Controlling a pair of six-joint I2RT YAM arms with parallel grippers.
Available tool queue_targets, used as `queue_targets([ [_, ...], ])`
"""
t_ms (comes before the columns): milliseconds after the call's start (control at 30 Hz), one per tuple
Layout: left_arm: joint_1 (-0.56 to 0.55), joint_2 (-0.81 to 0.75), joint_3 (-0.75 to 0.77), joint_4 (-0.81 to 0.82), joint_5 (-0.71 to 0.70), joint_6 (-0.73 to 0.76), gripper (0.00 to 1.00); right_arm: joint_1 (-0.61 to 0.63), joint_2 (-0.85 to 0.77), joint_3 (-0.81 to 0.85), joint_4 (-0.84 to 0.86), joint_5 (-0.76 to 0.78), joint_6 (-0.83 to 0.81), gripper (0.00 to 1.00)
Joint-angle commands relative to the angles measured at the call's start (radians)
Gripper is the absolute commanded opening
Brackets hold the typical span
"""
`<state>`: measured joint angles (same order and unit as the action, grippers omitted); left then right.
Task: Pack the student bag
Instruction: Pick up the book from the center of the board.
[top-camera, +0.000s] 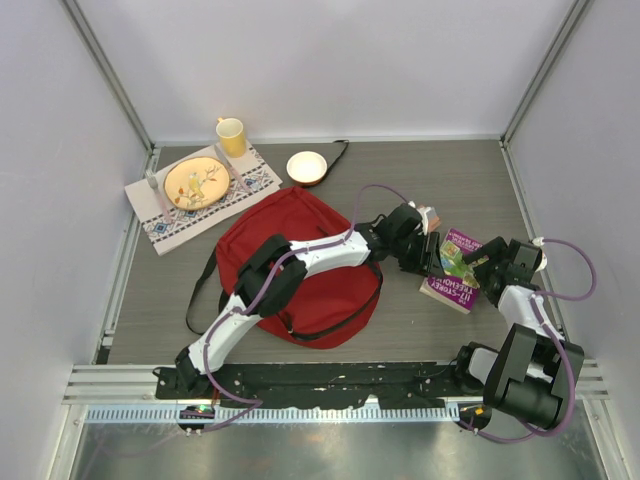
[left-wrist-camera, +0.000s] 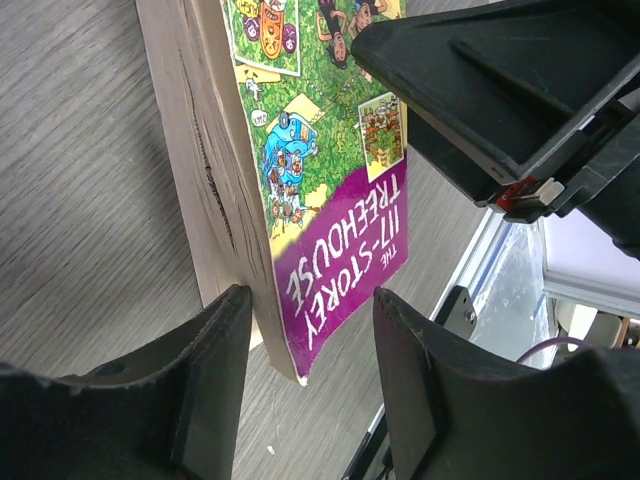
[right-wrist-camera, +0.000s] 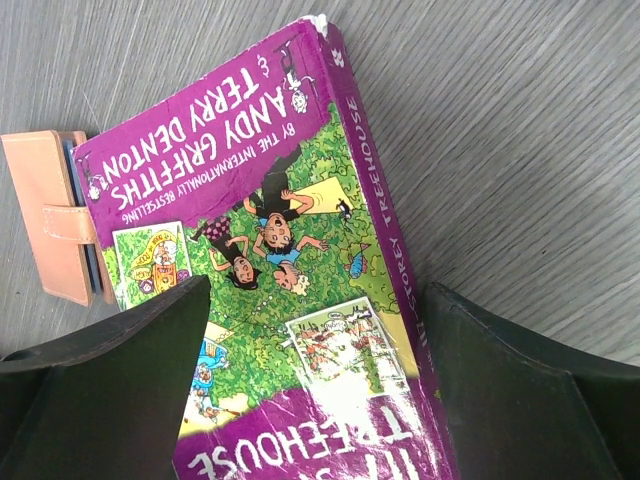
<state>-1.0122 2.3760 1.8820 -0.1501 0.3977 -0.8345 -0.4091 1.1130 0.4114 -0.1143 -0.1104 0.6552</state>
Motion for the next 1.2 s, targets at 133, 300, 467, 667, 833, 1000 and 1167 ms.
queue_targets([
  [133, -0.025, -0.012, 0.046, 0.132, 0.078, -0.057, 0.50, 0.003, 0.028, -0.033, -0.019, -0.090, -0.009, 0.91],
  [300, -0.025, 0.025, 0.060, 0.136, 0.092, -0.087, 0.58, 0.003, 0.033, -0.031, -0.021, -0.110, -0.012, 0.91],
  [467, -0.025, 0.038, 0.057, 0.104, 0.072, -0.092, 0.48, 0.003, 0.027, -0.031, -0.025, -0.114, -0.017, 0.91],
  [667, -0.023, 0.061, 0.063, 0.070, 0.064, -0.100, 0.25, 0.003, 0.021, -0.033, -0.027, -0.118, -0.022, 0.91],
  [833, -0.023, 0.055, 0.057, 0.105, 0.081, -0.106, 0.33, 0.003, 0.021, -0.034, -0.027, -0.123, -0.025, 0.91],
  [1000, -0.022, 0.043, 0.058, 0.138, 0.093, -0.110, 0.27, 0.003, 0.028, -0.034, -0.024, -0.129, -0.023, 0.91],
  [1167, -0.022, 0.063, 0.077, 0.136, 0.110, -0.123, 0.00, 0.003, 0.030, -0.031, -0.024, -0.129, -0.026, 0.91],
])
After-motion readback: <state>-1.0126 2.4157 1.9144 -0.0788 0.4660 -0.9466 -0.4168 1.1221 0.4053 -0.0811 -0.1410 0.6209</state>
